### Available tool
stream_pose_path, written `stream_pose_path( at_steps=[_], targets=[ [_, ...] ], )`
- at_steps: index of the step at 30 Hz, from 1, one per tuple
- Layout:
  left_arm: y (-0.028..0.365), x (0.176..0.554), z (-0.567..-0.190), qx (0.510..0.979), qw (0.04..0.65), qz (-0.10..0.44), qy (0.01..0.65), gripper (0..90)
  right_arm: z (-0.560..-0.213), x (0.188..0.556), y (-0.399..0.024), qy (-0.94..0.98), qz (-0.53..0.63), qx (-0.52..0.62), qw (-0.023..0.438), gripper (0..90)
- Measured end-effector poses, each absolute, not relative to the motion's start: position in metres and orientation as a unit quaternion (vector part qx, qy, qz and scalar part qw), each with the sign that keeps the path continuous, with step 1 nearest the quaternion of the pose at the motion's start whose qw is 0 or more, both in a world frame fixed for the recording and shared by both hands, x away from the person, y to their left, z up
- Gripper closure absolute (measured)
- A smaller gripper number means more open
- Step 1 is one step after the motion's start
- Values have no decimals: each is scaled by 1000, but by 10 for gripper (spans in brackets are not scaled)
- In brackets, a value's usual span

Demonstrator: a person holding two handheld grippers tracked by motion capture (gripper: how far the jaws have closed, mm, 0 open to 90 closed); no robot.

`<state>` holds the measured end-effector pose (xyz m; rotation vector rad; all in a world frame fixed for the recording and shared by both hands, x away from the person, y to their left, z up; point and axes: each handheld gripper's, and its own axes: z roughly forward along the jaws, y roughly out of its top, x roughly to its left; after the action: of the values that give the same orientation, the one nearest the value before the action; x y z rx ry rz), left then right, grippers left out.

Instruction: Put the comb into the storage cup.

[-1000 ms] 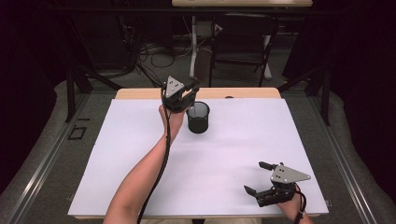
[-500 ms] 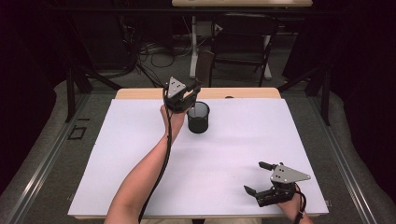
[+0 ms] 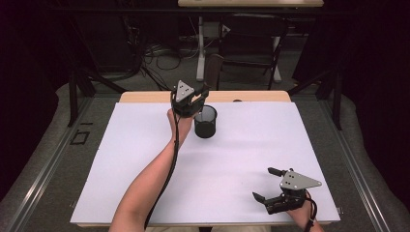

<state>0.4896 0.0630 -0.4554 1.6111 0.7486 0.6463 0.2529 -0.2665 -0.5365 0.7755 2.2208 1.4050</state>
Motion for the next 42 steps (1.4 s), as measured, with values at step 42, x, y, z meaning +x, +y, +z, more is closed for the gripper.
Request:
stream_pose_path(
  at_steps=[42],
  targets=[
    [60,497,-472,713,568,250,326,724,-536,253,-267,795,502,275,201,15]
  ],
)
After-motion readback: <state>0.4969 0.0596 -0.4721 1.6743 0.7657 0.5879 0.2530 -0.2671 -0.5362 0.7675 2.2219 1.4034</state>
